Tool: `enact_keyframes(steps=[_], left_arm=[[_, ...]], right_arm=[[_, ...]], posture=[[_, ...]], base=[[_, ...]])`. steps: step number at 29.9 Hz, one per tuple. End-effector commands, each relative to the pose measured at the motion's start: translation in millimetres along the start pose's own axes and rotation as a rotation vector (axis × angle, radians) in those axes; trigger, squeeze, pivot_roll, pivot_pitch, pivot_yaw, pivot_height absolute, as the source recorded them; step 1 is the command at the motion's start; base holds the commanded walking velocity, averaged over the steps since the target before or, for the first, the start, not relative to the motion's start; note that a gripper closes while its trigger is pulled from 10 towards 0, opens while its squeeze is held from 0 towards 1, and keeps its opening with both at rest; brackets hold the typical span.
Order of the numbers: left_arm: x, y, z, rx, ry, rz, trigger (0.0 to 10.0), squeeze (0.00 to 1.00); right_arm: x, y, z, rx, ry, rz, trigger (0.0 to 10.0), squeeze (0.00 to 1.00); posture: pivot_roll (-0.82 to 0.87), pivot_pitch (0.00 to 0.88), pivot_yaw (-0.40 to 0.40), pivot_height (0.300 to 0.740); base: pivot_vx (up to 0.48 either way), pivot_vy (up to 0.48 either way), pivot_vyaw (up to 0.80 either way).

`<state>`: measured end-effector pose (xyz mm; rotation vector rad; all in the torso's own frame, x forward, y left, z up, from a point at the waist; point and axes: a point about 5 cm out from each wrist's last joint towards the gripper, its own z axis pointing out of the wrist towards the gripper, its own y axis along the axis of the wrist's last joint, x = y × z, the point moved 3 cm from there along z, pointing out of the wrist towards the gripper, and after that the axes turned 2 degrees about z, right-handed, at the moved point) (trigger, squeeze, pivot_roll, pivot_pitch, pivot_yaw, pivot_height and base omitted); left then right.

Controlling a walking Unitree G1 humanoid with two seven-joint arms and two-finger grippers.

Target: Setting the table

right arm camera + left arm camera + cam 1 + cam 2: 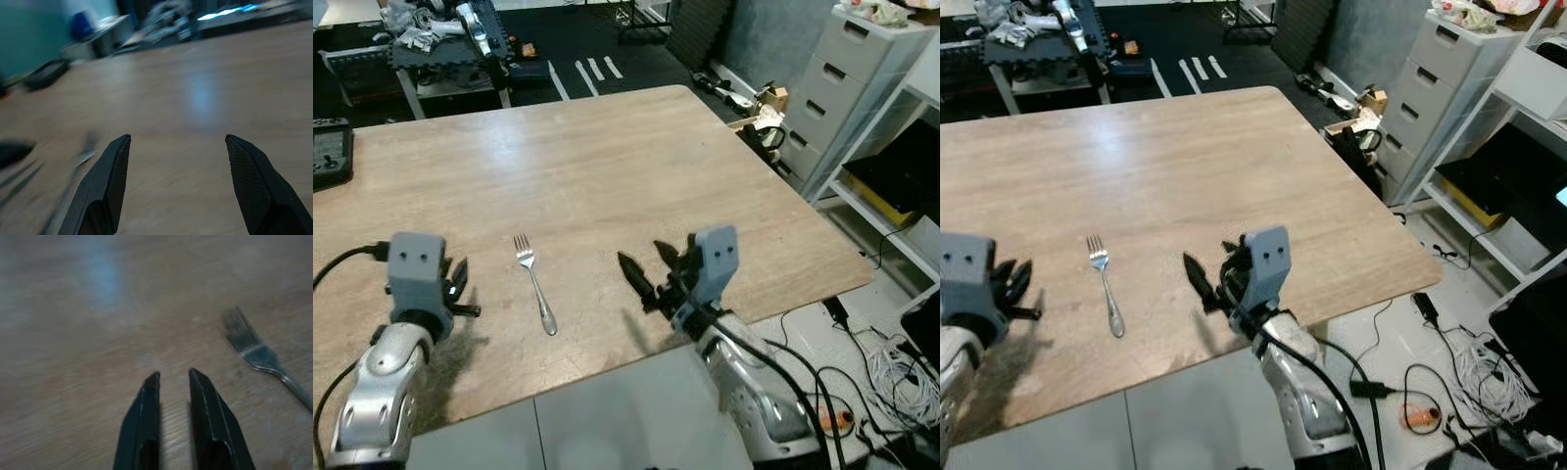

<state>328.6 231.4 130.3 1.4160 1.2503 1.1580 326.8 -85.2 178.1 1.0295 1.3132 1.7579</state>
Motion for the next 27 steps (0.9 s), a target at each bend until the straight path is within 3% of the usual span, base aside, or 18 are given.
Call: enact_keyframes(steps=[1,6,10,11,14,16,17,19,21,23,24,27], left_arm=[[-4.7,-10.9,1.4,0.05,-0.05,-0.034,10.0,0.0],[-10.5,-9.6,12.8,0.076,-0.119,-0.068,10.0,0.0],[-26.2,-13.1,15.6,0.107,-0.214,-0.052,10.0,0.0],[-51.4,-18.7,13.4,0.143,-0.356,-0.041,10.0,0.0],[-91.0,-29.4,7.7,0.186,-0.544,-0.002,10.0,0.0],[-97.9,-31.1,8.6,0.191,-0.567,0.012,10.0,0.0],[-112.4,-29.3,20.6,0.183,-0.564,0.037,10.0,0.0],[-115.7,-27.9,25.0,0.18,-0.557,0.044,10.0,0.0],[-127.1,-16.5,42.5,0.149,-0.52,0.058,10.0,0.0],[-128.9,-12.0,49.3,0.139,-0.488,0.072,10.0,0.0],[-123.7,-3.4,61.0,0.117,-0.386,0.132,10.0,0.0],[-116.1,6.7,68.4,0.092,-0.312,0.109,10.0,0.0]], right_arm=[[-11.1,1.0,-3.9,-0.007,-0.054,-0.011,10.0,0.0],[-22.2,10.1,-3.9,-0.032,-0.112,-0.034,10.0,0.0],[-29.9,16.0,-3.4,-0.048,-0.15,-0.048,10.0,0.0],[-37.1,21.3,-3.3,-0.062,-0.187,-0.057,10.0,0.0],[-45.4,24.8,-3.5,-0.068,-0.227,-0.059,10.0,0.0],[-46.2,24.8,-3.5,-0.068,-0.232,-0.058,10.0,0.0],[-43.9,24.1,-2.8,-0.063,-0.222,-0.056,10.0,0.0],[-42.7,23.8,-2.5,-0.061,-0.218,-0.055,10.0,0.0],[-36.9,21.6,-1.6,-0.055,-0.199,-0.049,10.0,0.0],[-35.1,21.0,-1.7,-0.055,-0.194,-0.045,10.0,0.0],[-31.8,19.9,-1.7,-0.054,-0.186,-0.039,10.0,0.0],[-28.7,18.4,-2.5,-0.051,-0.176,-0.031,10.0,0.0]], posture=[[0.04,0.105,0.037,0.74],[0.02,0.134,0.039,0.74],[0.01,0.145,0.045,0.74],[0.0,0.15,0.051,0.74],[0.0,0.152,0.049,0.74],[0.0,0.152,0.047,0.74],[0.0,0.152,0.047,0.74],[0.0,0.152,0.047,0.74],[-0.01,0.148,0.045,0.74],[-0.01,0.148,0.045,0.74],[-0.01,0.144,0.049,0.74],[-0.01,0.142,0.053,0.74]], base=[[0.0,0.0,0.0],[0.0,0.0,0.0],[0.0,0.0,0.0],[0.0,0.0,0.0],[0.0,0.0,0.0],[0.0,0.0,0.0],[0.0,0.0,0.0],[0.0,0.0,0.0],[0.0,0.0,0.0],[0.0,0.0,0.0],[0.0,0.0,0.0],[0.0,0.0,0.0]])
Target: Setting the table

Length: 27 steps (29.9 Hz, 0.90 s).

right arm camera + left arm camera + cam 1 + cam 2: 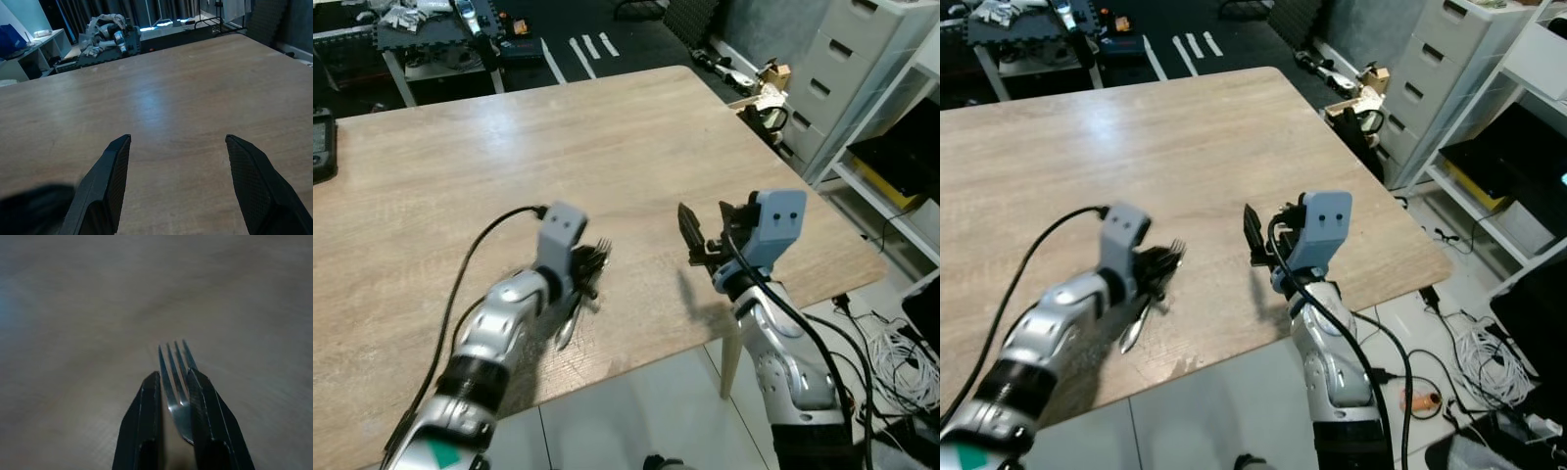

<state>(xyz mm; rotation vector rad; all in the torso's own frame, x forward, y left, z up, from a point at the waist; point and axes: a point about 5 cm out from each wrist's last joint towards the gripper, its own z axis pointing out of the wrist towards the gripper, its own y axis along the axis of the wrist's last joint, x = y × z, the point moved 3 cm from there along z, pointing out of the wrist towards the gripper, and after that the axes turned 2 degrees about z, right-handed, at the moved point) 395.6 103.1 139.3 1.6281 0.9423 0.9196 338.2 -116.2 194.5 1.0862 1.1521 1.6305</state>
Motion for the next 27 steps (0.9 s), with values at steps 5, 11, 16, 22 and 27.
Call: enact_keyframes(steps=[5,11,16,22,27], left_arm=[[17.8,-4.5,-5.4,-0.029,0.065,-0.09,10.0,0.0],[45.8,27.6,-25.8,-0.237,0.11,-0.243,10.0,0.0],[52.6,48.3,-49.3,-0.335,0.092,-0.225,10.0,0.0],[63.7,64.5,-80.2,-0.39,0.103,-0.159,10.0,0.0],[85.7,67.6,-112.8,-0.372,0.301,0.17,10.0,0.0]], right_arm=[[7.7,-8.5,-6.2,0.039,0.047,0.013,10.0,0.0],[27.6,-20.5,-11.6,0.103,0.164,0.002,10.0,0.0],[42.4,-32.9,-13.9,0.134,0.198,0.013,10.0,0.0],[58.7,-39.3,-12.2,0.155,0.245,0.001,10.0,0.0],[58.4,-72.1,-9.7,0.283,0.162,-0.03,10.0,0.0]], posture=[[0.0,0.132,0.055,0.74],[0.01,0.123,0.049,0.74],[0.03,0.118,0.041,0.74],[0.04,0.106,0.041,0.74],[0.05,0.102,0.042,0.74]], base=[[0.0,0.0,0.0],[0.0,0.0,0.0],[0.0,0.0,0.0],[0.0,0.0,0.0],[0.0,0.0,0.0]])
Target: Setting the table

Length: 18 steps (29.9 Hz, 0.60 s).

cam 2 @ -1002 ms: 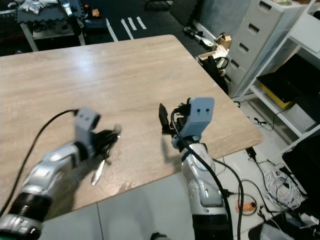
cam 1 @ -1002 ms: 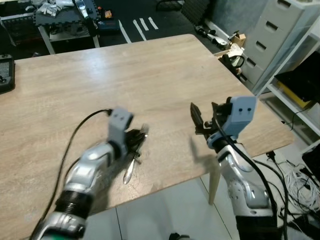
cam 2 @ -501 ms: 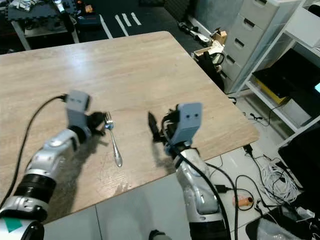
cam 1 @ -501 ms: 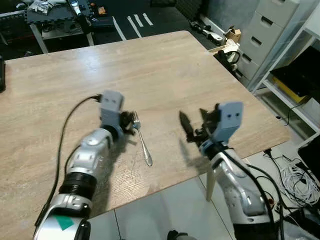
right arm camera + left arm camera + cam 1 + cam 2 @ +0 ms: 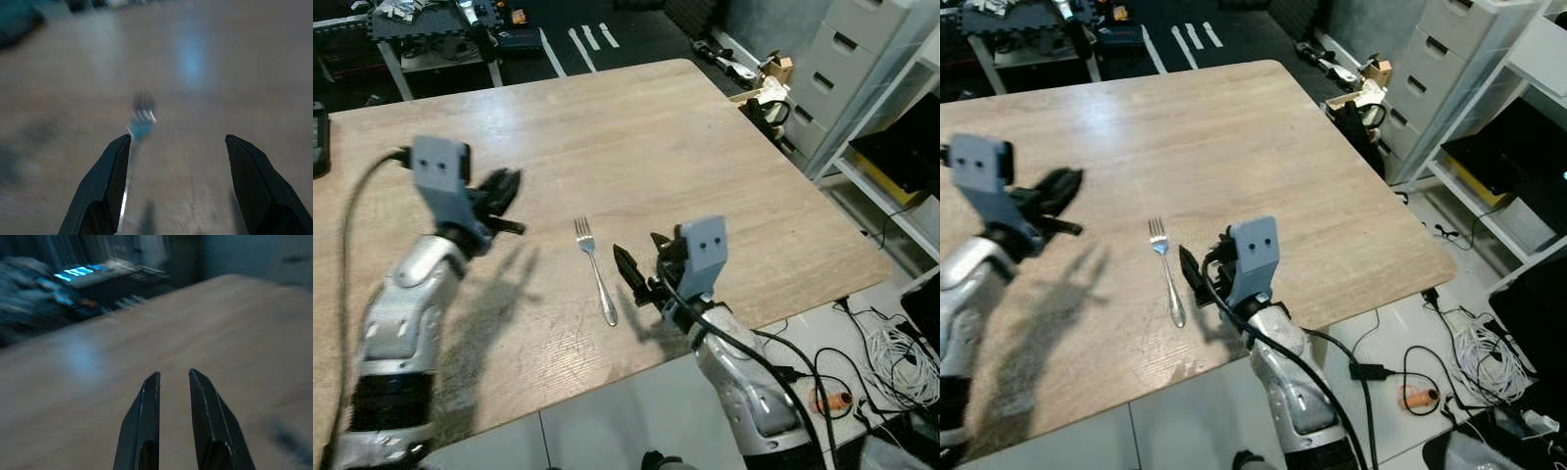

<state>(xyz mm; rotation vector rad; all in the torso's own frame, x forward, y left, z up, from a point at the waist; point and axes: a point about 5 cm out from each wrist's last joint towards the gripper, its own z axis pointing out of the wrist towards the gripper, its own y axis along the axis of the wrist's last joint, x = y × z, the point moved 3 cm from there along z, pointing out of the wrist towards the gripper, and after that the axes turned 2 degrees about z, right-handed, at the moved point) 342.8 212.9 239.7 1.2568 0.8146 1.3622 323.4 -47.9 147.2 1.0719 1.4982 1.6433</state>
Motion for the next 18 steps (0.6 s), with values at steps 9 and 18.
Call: enact_keyframes(steps=[9,18], left_arm=[[-26.7,-15.0,-42.8,0.138,-0.115,0.132,10.0,0.0],[-51.8,-20.1,-56.6,0.169,-0.241,0.084,10.0,0.0]], right_arm=[[20.4,-35.2,19.7,0.151,0.011,-0.007,10.0,0.0],[30.3,-30.8,28.7,0.137,0.038,0.002,10.0,0.0]], posture=[[0.09,0.11,0.037,0.74],[0.1,0.116,0.025,0.74]], base=[[0.0,0.0,0.0],[0.0,0.0,0.0]])
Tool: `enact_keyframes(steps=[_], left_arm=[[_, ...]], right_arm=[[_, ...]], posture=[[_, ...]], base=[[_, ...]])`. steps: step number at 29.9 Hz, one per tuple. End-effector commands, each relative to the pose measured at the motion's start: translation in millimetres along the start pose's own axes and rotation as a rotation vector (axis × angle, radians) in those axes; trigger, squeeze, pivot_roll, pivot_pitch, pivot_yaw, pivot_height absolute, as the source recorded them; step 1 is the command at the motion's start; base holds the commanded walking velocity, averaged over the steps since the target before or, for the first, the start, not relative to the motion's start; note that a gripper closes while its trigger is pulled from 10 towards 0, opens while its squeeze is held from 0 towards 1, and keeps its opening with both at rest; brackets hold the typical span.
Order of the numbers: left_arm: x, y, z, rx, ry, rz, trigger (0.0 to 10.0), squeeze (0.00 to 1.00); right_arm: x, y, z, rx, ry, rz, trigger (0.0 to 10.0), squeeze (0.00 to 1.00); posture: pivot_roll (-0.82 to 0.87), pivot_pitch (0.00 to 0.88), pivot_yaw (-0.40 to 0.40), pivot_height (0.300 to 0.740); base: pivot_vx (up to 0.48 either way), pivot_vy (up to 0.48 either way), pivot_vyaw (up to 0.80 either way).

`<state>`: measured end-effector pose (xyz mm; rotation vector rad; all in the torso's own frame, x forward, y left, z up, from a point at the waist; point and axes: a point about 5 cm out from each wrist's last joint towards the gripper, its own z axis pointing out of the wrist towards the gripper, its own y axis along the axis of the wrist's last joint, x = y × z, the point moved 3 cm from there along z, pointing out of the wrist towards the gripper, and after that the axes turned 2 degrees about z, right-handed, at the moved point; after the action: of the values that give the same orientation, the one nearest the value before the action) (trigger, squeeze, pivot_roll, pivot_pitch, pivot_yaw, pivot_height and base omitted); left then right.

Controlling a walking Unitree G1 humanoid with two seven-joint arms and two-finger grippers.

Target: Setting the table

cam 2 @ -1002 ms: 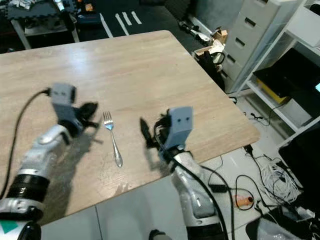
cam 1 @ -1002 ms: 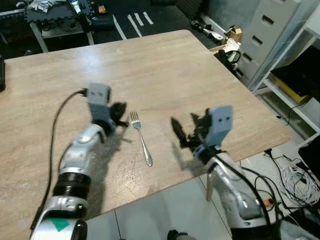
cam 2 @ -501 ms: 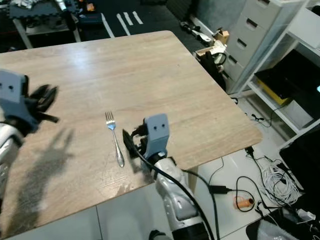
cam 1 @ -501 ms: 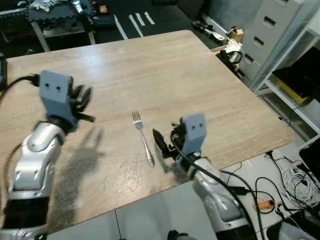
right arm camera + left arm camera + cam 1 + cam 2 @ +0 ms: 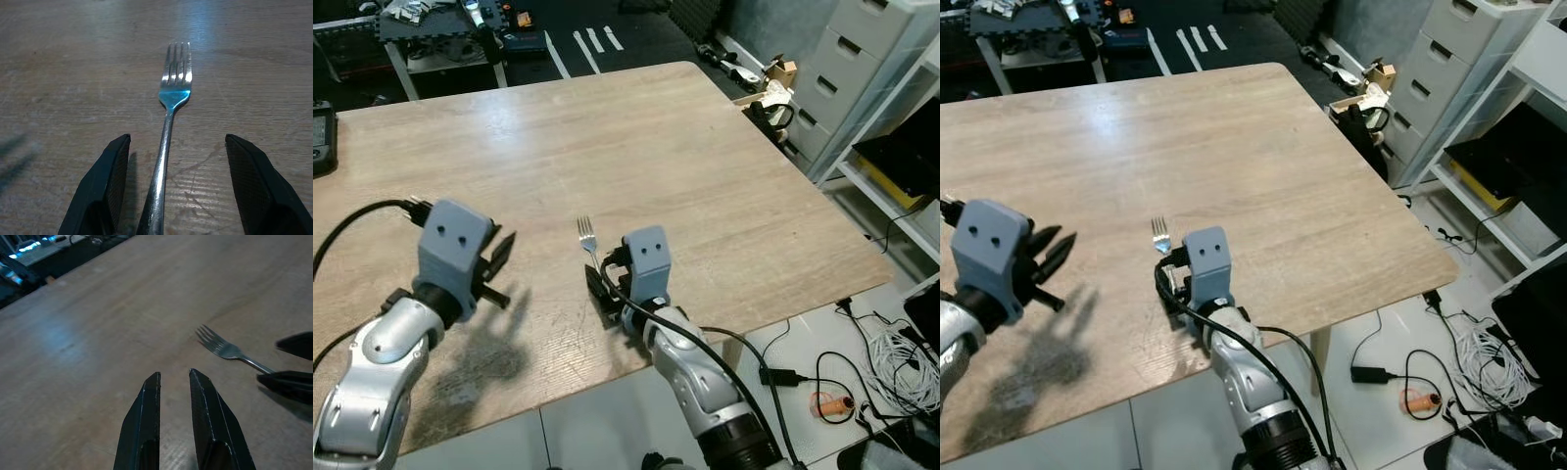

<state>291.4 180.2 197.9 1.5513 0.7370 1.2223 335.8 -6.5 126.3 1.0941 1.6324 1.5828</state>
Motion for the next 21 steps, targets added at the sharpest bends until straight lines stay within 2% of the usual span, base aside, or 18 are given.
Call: enact_keyframes(steps=[1,5,8,9,10,11,12,13,20,21], left_arm=[[-5.9,0.0,-2.7,0.008,-0.03,0.001,10.0,0.0],[-6.6,2.2,0.0,0.006,-0.021,-0.013,10.0,0.0],[-8.6,3.0,1.5,0.006,-0.025,-0.015,10.0,0.0],[-9.9,3.2,2.6,0.005,-0.027,-0.015,10.0,0.0],[-10.1,3.5,3.1,0.005,-0.026,-0.017,10.0,0.0],[-10.1,3.5,3.1,0.005,-0.026,-0.017,10.0,0.0],[-10.8,4.4,3.6,0.004,-0.024,-0.021,10.0,0.0],[-11.1,4.6,3.6,0.004,-0.023,-0.023,10.0,0.0],[-12.4,3.9,1.5,0.009,-0.017,-0.035,10.0,0.0],[-12.6,3.7,1.3,0.009,-0.015,-0.039,10.0,0.0]], right_arm=[[1.4,-3.9,-0.5,0.019,0.012,0.036,10.0,0.0],[-7.2,-4.5,-0.4,0.025,-0.02,-0.049,10.0,0.0],[-5.8,-8.2,0.2,0.042,-0.013,-0.055,10.0,0.0],[0.8,-11.5,0.1,0.057,0.012,-0.098,10.0,0.0],[2.3,-13.8,0.1,0.07,0.013,-0.141,10.0,0.0],[2.3,-13.8,0.1,0.07,0.013,-0.141,10.0,0.0],[3.1,-19.7,0.1,0.103,0.01,-0.224,10.0,0.0],[1.9,-22.7,0.3,0.125,-0.001,-0.247,10.0,0.0],[3.9,-25.5,-0.3,0.193,0.031,-0.269,10.0,0.0],[2.9,-26.7,-0.6,0.205,0.029,-0.262,9.1,0.0]], posture=[[0.09,0.116,0.025,0.74],[0.09,0.115,0.029,0.74],[0.08,0.115,0.027,0.74],[0.08,0.115,0.027,0.74],[0.08,0.115,0.027,0.74],[0.08,0.115,0.027,0.74],[0.08,0.118,0.022,0.74],[0.08,0.119,0.019,0.74],[0.08,0.127,0.007,0.74],[0.08,0.127,0.005,0.74]], base=[[0.0,0.0,0.0],[0.0,0.0,0.0],[0.0,0.0,0.0],[0.0,0.0,0.0],[0.0,0.0,0.0],[0.0,0.0,0.0],[0.0,0.0,0.0],[0.0,0.0,0.0],[0.0,0.0,0.0],[0.0,0.0,0.0]])
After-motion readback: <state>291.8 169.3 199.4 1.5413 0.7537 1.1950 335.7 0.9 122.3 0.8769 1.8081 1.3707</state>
